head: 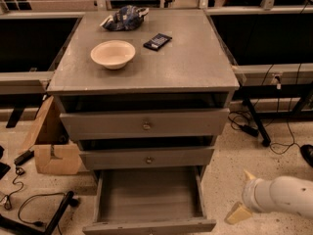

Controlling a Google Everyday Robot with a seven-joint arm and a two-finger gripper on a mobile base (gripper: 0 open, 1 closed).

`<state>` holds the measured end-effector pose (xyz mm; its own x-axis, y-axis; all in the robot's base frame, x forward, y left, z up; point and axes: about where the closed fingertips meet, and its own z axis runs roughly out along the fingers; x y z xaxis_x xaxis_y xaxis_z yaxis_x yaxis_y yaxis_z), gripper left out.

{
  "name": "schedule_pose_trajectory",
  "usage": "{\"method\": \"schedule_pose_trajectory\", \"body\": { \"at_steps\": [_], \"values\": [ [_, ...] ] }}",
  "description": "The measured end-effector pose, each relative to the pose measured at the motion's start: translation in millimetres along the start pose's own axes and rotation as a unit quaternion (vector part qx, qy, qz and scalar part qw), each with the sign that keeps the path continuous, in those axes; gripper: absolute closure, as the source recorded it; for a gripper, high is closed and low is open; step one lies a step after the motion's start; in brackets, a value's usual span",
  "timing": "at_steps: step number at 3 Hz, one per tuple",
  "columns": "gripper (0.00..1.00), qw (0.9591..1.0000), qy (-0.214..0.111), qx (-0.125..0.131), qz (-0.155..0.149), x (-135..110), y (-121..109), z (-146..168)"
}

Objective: Close bottom drawer

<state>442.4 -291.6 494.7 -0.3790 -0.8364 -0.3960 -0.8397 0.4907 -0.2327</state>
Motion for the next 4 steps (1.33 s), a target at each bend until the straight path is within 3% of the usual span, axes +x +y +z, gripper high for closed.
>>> {"method": "schedule_pose_trajectory", "body": {
  "at_steps": [1,2,3,4],
  "values": [
    [0.00,0.9995,-0.029,-0.007,0.005,16,17,56],
    [0.00,0.9987,-0.034,-0.036,0.008,18,25,92],
    [0.00,0.9985,-0.034,-0.042,0.009,19,29,95],
    [0.00,0.9980,-0.034,-0.052,0.010,24,25,121]
  ]
}}
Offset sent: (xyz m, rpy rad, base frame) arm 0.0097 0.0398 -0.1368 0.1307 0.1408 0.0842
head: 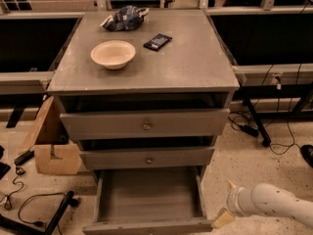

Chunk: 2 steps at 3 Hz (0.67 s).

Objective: Close bottom drawer

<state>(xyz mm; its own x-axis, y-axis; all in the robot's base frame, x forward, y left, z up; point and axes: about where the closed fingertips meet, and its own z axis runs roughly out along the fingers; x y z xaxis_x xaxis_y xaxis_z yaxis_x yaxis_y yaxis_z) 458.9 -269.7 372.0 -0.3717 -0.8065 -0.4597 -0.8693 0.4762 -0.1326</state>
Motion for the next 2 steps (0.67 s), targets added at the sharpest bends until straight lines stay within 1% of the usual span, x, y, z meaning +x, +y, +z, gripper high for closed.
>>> {"method": "schedule_pose_trajectory", "body": {
  "at_steps": [1,2],
  "values": [
    [0.17,0.9997,0.006,-0.025,0.004,26,16,50],
    [0.40,0.9990,-0.005,-0.042,0.011,53,58,88]
  ]
}}
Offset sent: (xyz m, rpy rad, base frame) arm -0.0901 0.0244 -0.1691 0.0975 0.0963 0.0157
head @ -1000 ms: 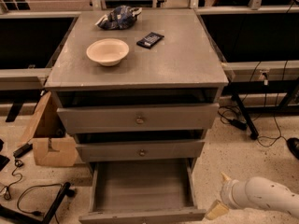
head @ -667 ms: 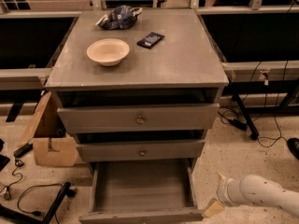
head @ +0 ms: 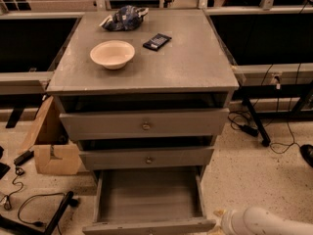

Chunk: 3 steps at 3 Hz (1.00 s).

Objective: Close bottom drawer

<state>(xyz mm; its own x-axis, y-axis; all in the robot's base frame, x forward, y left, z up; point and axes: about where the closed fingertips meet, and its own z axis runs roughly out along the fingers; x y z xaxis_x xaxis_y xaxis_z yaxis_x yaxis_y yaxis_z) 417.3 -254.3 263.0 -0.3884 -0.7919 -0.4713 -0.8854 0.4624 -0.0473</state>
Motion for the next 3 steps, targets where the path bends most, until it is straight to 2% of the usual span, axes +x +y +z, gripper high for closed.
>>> {"method": "schedule_pose_trajectory", "body": {
  "at_steps": [1,2,3],
  "values": [
    [0.71,0.9993,-0.023,-0.004,-0.030,10,47,22],
    [0.94,0.9964,-0.057,0.000,-0.062,3,62,41],
    [1.00,0.9923,-0.078,0.005,-0.096,-9,52,78]
  ]
}}
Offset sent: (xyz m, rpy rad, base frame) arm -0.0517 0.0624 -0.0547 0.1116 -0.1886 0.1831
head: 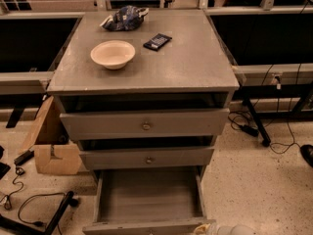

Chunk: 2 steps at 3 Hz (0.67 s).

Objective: Close bottom drawer

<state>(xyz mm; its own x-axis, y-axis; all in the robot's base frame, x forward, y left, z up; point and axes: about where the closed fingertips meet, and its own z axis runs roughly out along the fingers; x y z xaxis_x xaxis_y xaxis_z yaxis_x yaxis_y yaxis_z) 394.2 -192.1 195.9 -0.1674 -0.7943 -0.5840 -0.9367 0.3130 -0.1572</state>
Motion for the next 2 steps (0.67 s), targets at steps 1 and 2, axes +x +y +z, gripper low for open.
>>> {"method": "schedule_pose_trajectory", "body": {
  "at_steps": [1,2],
  "values": [
    [1.00,1.0000,0.000,0.000,0.000,0,0,0],
    [1.00,0.9998,-0.005,-0.014,0.010,15,24,45]
  ]
}}
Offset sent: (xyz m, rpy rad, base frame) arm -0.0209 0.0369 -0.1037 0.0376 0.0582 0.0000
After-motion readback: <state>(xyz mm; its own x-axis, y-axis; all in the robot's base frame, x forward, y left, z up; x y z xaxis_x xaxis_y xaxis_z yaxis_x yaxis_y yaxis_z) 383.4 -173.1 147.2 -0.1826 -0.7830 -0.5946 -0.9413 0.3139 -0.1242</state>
